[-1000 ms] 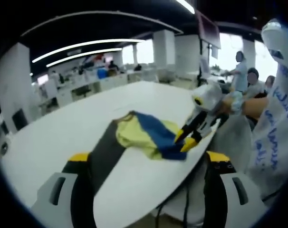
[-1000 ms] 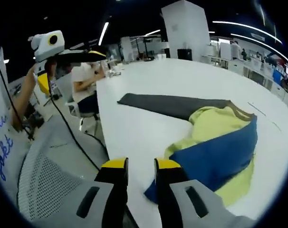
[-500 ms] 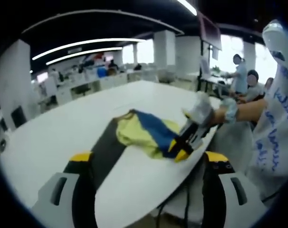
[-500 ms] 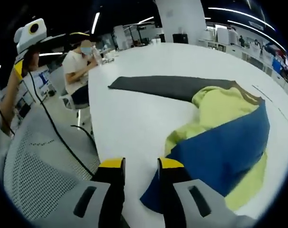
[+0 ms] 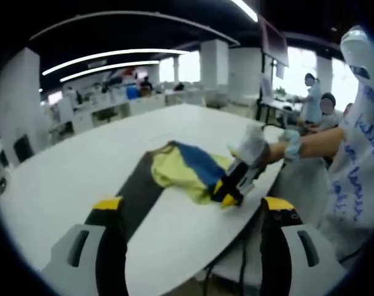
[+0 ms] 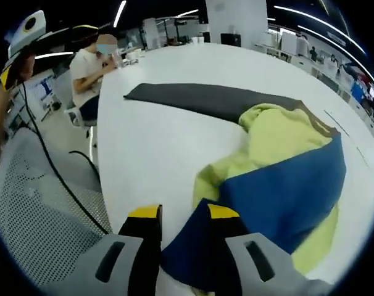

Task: Fold the garment on the visible template until the final outline fits inside the template.

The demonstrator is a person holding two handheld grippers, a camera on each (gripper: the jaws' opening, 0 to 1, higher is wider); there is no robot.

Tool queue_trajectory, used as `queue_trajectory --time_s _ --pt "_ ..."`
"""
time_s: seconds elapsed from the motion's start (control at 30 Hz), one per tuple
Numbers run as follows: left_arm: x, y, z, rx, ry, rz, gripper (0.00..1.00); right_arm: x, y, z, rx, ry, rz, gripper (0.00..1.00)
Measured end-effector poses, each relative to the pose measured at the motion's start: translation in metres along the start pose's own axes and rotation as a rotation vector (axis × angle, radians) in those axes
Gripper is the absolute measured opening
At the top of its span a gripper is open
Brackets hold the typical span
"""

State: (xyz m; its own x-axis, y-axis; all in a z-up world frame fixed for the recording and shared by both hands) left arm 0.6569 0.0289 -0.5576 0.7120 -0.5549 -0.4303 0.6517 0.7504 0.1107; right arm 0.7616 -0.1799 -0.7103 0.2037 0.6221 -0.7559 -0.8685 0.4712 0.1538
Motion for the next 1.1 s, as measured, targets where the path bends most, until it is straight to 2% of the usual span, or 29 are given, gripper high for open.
queue_trajectory --time_s 0.17,0.37,0.7,0.87,1.1 --pt "0.000 0.001 0.000 -0.001 0.005 0.002 0.85 0.001 -0.006 0.002 -0.042 0.029 -0.057 0.24" --pt "0.000 0.002 0.000 -0.001 0.003 0.001 0.84 0.003 -0.012 0.002 -0.036 0.040 -0.084 0.19" --pt "-0.001 0.001 0.000 -0.007 0.008 0.004 0.83 0.003 -0.020 0.001 0.005 0.028 -0.099 0.10" --pt "-0.002 0.000 -0.001 -0.007 0.008 0.006 0.83 0.005 -0.019 0.001 -0.003 0.031 -0.100 0.11" --pt "-0.002 0.000 -0.002 -0.014 0.019 0.005 0.83 0.005 -0.019 0.002 -0.059 0.043 -0.128 0.06"
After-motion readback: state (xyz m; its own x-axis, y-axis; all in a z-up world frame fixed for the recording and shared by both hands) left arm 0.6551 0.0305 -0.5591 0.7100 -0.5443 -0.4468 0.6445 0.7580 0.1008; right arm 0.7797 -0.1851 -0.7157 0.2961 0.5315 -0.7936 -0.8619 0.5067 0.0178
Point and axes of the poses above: the point that each gripper's makers call its tool centre point, and the gripper's own axes: x roughly forward along the fingers, y roughly to its left, z roughly out of its top, the point moved 8 cm from there along -x, roughly backward along the fingers, and after that the axes turned 6 degrees about x, right-handed, at the moved point
